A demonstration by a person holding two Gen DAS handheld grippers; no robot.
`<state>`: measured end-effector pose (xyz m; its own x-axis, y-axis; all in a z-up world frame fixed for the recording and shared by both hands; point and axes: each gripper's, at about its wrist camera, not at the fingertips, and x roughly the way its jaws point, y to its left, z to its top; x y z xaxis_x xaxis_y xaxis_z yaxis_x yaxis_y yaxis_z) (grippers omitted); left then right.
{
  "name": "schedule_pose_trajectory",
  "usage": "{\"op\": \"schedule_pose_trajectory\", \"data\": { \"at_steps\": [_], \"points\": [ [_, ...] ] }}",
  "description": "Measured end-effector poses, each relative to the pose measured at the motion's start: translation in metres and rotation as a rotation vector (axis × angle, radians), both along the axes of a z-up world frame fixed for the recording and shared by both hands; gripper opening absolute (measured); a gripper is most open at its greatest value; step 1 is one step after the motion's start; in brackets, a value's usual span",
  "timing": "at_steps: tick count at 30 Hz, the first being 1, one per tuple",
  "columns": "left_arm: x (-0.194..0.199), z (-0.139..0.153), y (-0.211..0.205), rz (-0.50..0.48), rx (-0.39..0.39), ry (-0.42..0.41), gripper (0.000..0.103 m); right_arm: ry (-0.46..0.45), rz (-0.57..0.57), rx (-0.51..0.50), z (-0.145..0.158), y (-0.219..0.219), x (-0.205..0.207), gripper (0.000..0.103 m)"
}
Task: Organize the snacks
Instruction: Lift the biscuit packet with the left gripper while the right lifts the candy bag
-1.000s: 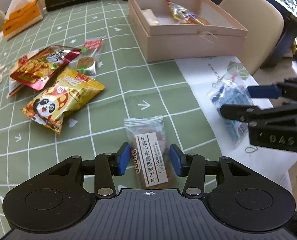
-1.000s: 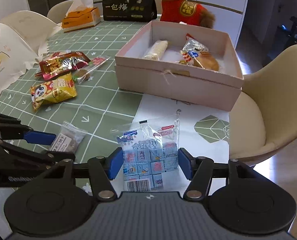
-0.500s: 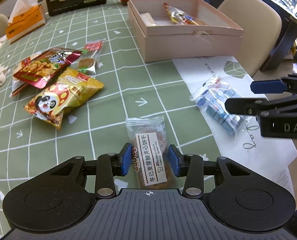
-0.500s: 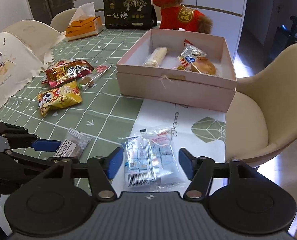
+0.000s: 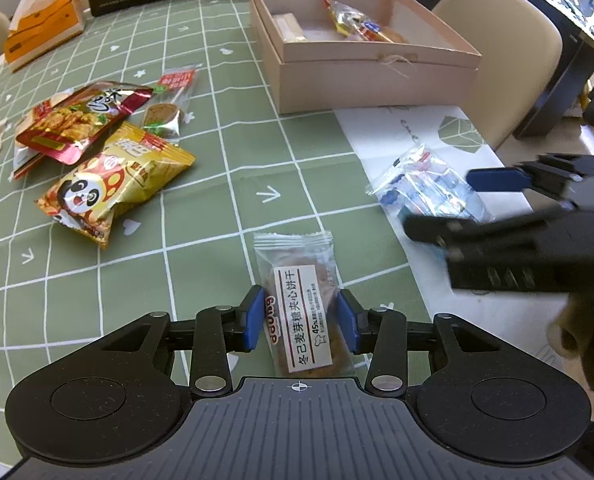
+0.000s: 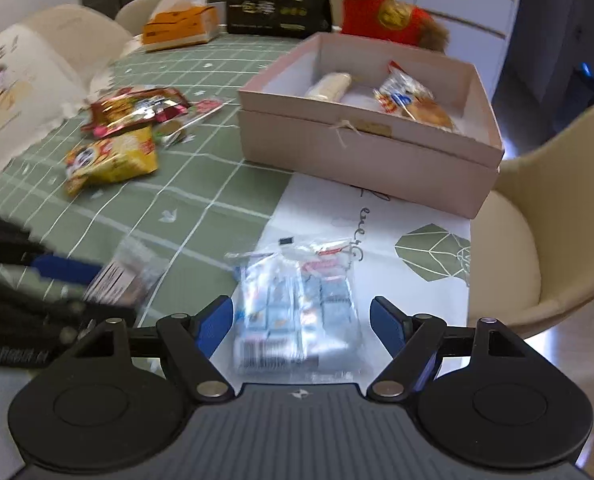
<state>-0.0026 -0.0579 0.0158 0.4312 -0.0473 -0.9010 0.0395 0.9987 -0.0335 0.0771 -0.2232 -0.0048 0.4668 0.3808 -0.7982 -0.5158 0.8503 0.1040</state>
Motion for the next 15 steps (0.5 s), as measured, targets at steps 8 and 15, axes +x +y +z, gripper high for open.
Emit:
{"op": "schedule_pose_trajectory", "data": {
  "at_steps": [8,15],
  "points": [
    [-0.002,0.001,0.001,0.008,-0.010,-0.017,0.045,0.002,0.025,-0.042,0.007,0.012,0.002,0.059],
    [-0.002,0.012,0.009,0.041,-0.099,-0.077,0.042,0.014,-0.013,0.039,0.036,-0.017,-0.004,0.059]
  ]
}}
